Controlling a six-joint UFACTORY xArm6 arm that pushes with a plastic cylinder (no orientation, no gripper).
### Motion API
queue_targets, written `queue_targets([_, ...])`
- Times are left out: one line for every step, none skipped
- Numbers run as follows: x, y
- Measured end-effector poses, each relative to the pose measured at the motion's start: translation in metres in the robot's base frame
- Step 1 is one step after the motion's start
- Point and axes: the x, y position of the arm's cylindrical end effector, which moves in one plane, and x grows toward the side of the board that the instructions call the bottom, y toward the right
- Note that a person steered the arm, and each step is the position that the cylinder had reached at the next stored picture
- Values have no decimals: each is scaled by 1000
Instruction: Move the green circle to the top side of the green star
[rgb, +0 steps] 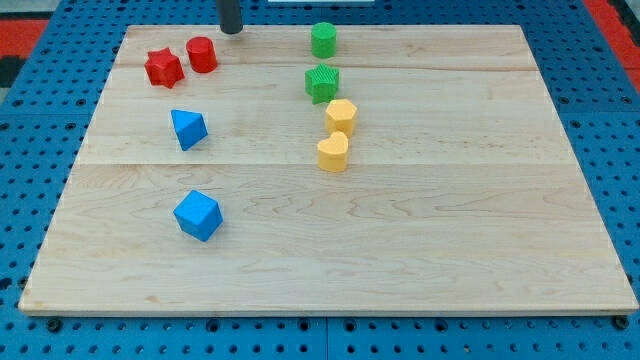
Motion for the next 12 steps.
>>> queue_targets([0, 2])
queue_targets([1, 2])
queue_targets([0, 2])
queue_targets([1, 4])
queue_targets([0, 5])
queue_targets([1, 6])
queue_targets([1, 10])
queue_targets([1, 18])
queue_targets([2, 32])
queue_targets([15, 56])
queue_targets([23, 75])
queue_targets([23, 99])
